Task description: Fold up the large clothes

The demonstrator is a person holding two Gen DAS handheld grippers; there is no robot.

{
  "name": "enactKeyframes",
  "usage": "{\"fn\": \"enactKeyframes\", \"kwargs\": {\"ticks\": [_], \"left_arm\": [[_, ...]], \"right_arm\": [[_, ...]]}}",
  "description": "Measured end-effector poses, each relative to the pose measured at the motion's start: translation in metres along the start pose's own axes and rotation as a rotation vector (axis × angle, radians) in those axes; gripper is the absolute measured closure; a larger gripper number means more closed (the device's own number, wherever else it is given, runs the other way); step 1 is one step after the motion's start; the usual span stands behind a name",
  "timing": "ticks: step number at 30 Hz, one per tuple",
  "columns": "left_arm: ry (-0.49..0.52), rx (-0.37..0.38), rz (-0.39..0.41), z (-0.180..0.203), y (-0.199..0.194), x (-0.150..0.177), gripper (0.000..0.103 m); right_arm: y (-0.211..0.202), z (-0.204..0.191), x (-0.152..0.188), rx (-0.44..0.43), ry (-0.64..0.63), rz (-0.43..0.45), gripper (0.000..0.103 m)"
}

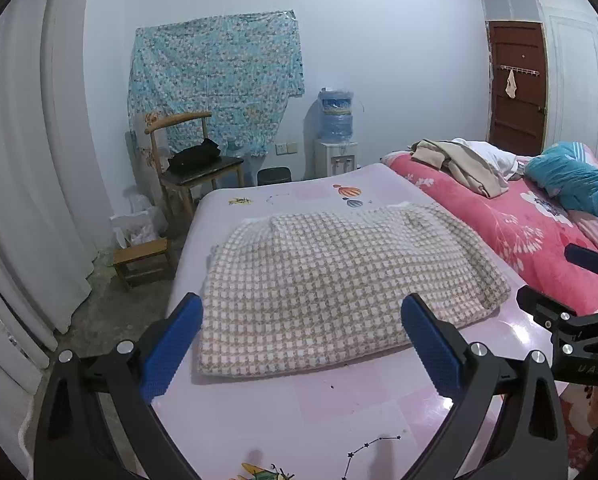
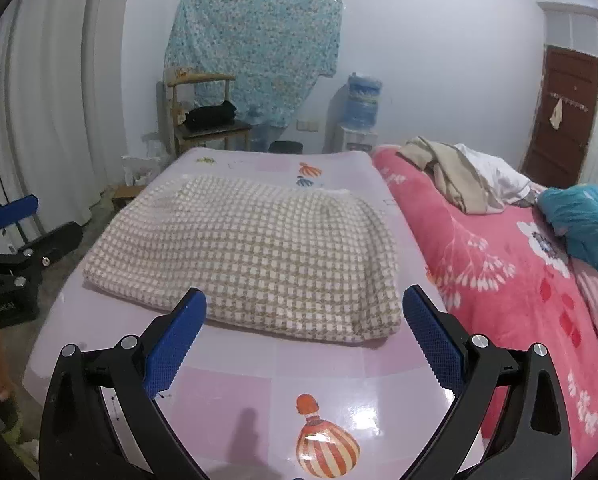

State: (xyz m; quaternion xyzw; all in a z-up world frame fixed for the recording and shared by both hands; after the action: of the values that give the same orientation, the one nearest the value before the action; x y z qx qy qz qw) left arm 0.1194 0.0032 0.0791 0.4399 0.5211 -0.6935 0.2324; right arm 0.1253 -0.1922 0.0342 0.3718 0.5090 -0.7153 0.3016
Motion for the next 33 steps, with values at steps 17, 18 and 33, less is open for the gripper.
{"fn": "enactKeyframes", "kwargs": {"ticks": [17,18,33], "left_arm": [[-0.108,-0.076,-0.160,-0.007,0.032,0.022,0.005],[-0.116,-0.076,-0.188,-0.006,0.037,0.026,0.005],[-0.178,-0.101,-0.339,0.000,0.061,0.047,0.005]], "right_arm": [[0.032,-0.005,0.023,-0.073,0.062,-0.188,0.008],[0.035,-0.006,0.023,-0.074,0.068,-0.201,0.008],[0.053,-0.004,0.041,-0.065,0.075,-0.318,0.008]]}}
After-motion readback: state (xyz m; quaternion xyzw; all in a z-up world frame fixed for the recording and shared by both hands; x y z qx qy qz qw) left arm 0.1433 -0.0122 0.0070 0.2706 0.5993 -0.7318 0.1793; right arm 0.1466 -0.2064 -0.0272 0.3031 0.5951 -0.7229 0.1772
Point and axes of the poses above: each gripper's, at about its wrist camera, not at the fingertips, and y roughly the way its jaws point, z to its right, x to its underside, the point moved 7 cm from there along y, roughly the way its jaws point, and after that the axes turned 15 degrees about x, right-handed, at the moved point
